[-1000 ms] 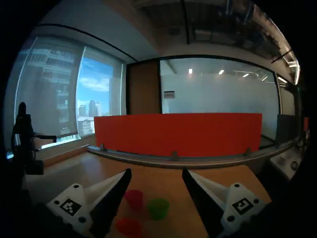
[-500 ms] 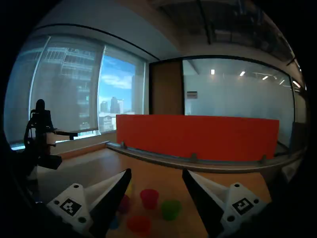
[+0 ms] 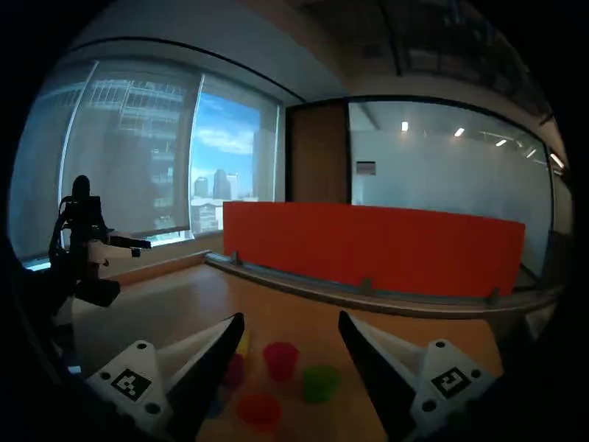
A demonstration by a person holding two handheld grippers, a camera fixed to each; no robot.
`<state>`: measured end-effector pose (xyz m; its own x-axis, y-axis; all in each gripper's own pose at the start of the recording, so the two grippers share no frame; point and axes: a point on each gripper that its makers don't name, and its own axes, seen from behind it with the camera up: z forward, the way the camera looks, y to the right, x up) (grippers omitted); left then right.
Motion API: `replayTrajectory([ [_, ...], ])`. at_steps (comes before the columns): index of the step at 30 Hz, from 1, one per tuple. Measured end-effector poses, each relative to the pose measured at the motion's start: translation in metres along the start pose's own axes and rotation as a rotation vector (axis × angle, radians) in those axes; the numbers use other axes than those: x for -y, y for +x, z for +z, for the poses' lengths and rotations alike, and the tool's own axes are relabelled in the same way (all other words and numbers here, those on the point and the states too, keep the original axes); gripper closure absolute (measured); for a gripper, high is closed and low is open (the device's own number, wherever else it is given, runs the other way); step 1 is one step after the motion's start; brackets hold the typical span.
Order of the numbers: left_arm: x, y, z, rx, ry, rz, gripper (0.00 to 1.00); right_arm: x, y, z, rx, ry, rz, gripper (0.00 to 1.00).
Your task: Pour water
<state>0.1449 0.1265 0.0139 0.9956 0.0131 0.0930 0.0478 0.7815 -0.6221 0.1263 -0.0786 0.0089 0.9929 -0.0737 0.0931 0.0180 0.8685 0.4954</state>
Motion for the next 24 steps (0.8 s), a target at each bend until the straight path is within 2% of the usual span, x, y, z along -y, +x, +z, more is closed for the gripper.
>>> replayTrajectory([
  [9, -0.024, -0.024, 0.005, 0.092, -0.102, 0.045, 0.18, 0.001, -0.010, 0.003, 0.067, 0.010, -0.016, 0.01],
  [15, -0.037, -0.033, 0.007, 0.120, -0.145, 0.083, 0.18, -0.003, -0.017, 0.003, 0.111, 0.011, -0.018, 0.01],
  [24, -0.050, -0.046, 0.011, 0.160, -0.197, 0.087, 0.18, -0.007, -0.037, 0.001, 0.205, 0.015, -0.028, 0.01],
])
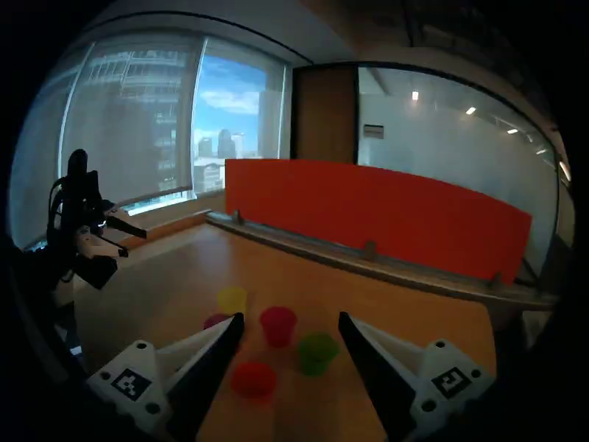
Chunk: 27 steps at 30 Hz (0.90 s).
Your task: Pour water
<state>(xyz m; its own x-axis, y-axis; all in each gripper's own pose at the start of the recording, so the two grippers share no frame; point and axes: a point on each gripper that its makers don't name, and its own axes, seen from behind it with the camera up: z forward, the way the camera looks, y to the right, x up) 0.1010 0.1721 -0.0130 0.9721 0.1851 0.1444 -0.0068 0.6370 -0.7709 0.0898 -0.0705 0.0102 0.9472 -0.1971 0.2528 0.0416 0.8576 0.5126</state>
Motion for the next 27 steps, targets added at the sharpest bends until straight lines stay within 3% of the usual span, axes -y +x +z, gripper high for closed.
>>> replayTrajectory([
  [14, -0.019, -0.022, 0.015, 0.063, -0.067, 0.023, 0.18, -0.007, -0.013, 0.003, 0.047, -0.008, -0.017, 0.01],
  [27, -0.034, -0.053, 0.039, 0.122, -0.125, 0.049, 0.18, -0.014, -0.024, 0.013, 0.064, -0.014, -0.012, 0.01],
])
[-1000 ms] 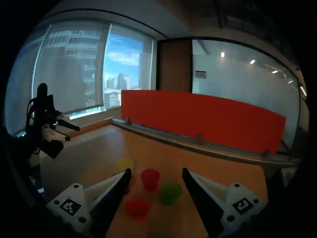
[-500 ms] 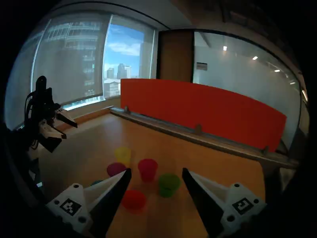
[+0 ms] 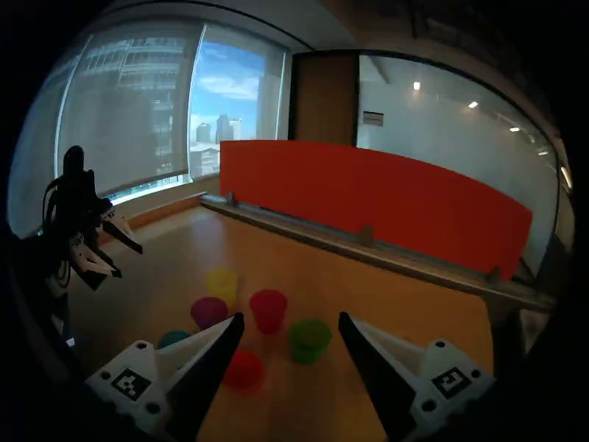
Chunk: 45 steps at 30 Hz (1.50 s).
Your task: Pour water
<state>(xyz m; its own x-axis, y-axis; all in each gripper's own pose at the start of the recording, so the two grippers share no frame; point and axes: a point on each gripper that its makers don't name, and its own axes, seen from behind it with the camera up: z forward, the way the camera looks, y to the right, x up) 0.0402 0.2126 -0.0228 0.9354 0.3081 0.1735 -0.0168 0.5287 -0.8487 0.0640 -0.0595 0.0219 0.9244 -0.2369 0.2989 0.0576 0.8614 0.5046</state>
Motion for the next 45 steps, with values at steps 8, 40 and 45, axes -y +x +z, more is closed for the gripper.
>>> replayTrajectory([
  [8, -0.005, -0.016, 0.018, 0.035, -0.033, 0.004, 0.18, -0.005, -0.007, 0.010, 0.017, -0.001, 0.003, 0.01],
  [40, -0.048, -0.088, 0.081, 0.216, -0.214, 0.040, 0.18, -0.028, -0.029, 0.041, 0.060, 0.001, 0.036, 0.01],
  [45, -0.054, -0.095, 0.088, 0.238, -0.233, 0.056, 0.18, -0.031, -0.032, 0.042, 0.065, -0.002, 0.037, 0.01],
])
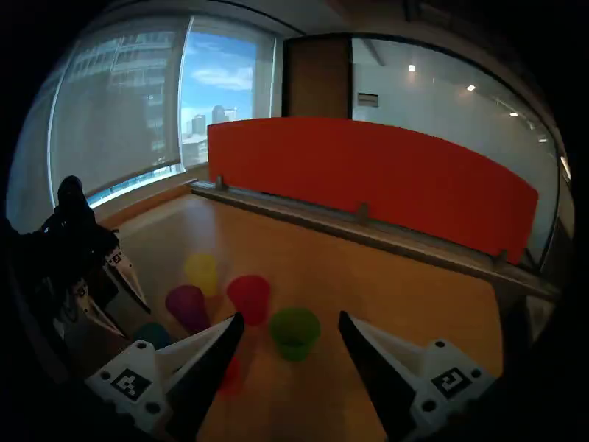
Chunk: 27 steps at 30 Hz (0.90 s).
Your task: Pour water
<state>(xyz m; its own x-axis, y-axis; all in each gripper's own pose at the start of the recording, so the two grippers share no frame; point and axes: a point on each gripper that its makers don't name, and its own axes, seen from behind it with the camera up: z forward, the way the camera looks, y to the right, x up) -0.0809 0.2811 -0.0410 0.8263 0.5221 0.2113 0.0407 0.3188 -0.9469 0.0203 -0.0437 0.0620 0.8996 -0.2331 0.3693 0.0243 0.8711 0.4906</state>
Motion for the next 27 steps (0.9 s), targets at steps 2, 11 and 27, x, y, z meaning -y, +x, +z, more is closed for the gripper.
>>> replayTrajectory([
  [2, -0.002, -0.002, 0.003, 0.008, -0.006, 0.005, 0.18, -0.001, -0.001, 0.000, 0.001, -0.001, 0.000, 0.00],
  [11, -0.007, -0.007, 0.016, 0.027, -0.033, 0.018, 0.18, -0.003, -0.002, 0.004, 0.007, 0.000, 0.002, 0.00],
  [27, -0.011, -0.009, 0.039, 0.054, -0.073, 0.048, 0.18, -0.002, -0.006, 0.012, 0.019, 0.004, 0.003, 0.01],
])
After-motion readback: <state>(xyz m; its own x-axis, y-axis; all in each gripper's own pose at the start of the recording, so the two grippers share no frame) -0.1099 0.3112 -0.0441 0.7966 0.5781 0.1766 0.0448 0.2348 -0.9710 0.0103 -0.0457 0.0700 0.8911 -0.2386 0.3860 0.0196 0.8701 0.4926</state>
